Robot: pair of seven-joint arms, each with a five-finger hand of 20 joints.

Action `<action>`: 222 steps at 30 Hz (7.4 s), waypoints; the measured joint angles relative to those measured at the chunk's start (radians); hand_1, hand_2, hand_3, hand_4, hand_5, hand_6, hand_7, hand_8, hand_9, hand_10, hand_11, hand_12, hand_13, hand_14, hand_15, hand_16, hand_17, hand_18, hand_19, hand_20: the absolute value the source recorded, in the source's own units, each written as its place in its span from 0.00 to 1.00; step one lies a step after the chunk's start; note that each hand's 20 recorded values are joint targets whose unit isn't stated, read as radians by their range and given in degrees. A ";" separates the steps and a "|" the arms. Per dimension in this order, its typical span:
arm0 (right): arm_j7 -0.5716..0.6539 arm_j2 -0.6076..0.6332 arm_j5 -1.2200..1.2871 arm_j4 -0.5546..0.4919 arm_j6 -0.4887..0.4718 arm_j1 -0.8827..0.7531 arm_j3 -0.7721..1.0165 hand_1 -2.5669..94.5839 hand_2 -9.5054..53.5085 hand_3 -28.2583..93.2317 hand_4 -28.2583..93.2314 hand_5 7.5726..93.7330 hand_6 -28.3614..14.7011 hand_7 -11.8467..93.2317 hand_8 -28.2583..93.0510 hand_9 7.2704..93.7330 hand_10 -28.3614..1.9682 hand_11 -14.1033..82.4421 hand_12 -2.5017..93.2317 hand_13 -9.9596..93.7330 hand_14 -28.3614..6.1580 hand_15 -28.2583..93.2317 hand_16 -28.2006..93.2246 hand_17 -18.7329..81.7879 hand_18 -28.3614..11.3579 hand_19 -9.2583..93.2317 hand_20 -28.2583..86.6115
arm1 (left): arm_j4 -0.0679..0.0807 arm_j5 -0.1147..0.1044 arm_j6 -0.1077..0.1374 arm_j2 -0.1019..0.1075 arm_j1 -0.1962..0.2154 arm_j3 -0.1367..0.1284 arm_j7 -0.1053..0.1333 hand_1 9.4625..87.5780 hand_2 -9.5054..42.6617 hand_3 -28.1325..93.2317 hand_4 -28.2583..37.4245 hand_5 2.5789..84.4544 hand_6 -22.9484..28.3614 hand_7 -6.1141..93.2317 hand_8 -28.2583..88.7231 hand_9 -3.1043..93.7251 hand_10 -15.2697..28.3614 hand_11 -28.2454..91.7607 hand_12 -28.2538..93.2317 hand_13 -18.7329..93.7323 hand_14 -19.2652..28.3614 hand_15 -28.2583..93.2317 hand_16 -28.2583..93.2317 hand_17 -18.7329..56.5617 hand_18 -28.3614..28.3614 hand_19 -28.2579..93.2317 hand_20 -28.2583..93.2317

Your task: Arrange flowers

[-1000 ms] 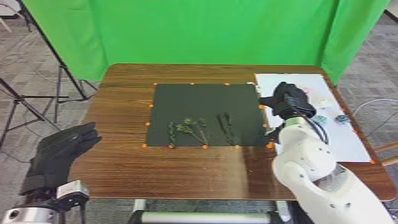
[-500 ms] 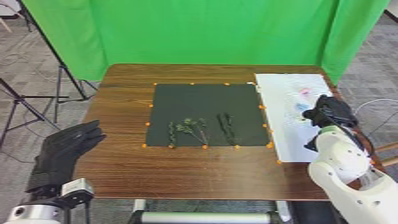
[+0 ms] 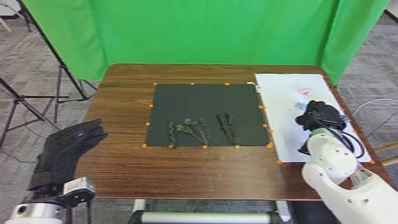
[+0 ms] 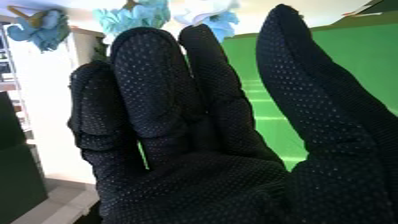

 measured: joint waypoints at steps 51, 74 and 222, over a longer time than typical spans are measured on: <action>-0.002 -0.044 -0.102 0.115 -0.011 0.073 -0.075 0.57 0.07 0.86 0.00 0.83 0.63 0.39 0.36 0.91 0.60 0.41 0.35 0.84 0.69 0.81 0.43 0.69 0.28 1.00 0.50 | 0.010 -0.003 -0.019 -0.006 -0.021 0.016 0.004 0.24 0.31 0.92 0.26 0.58 0.74 0.21 0.17 0.46 0.85 0.53 0.31 0.41 0.99 0.71 0.14 0.12 0.88 0.70 0.35; -0.079 -0.009 -0.126 0.018 0.139 0.164 -0.195 0.57 0.05 0.87 0.00 0.85 0.61 0.36 0.38 0.92 0.61 0.42 0.36 0.85 0.69 0.82 0.43 0.69 0.27 1.00 0.54 | 0.003 -0.003 -0.010 -0.017 0.014 -0.007 0.007 0.24 0.31 0.92 0.26 0.58 0.74 0.21 0.17 0.46 0.85 0.53 0.31 0.41 0.99 0.71 0.14 0.12 0.88 0.70 0.35; -0.433 -0.646 -0.261 0.279 0.027 0.332 -0.506 0.30 0.23 0.89 0.00 0.75 0.60 0.37 0.13 0.81 0.47 0.44 0.22 0.79 0.55 0.79 0.43 0.62 0.20 1.00 0.48 | 0.082 0.133 -0.162 -0.161 -0.206 -0.001 -0.202 0.25 0.29 0.92 0.27 0.58 0.74 0.21 0.17 0.46 0.85 0.53 0.31 0.42 0.99 0.71 0.14 0.13 0.88 0.70 0.35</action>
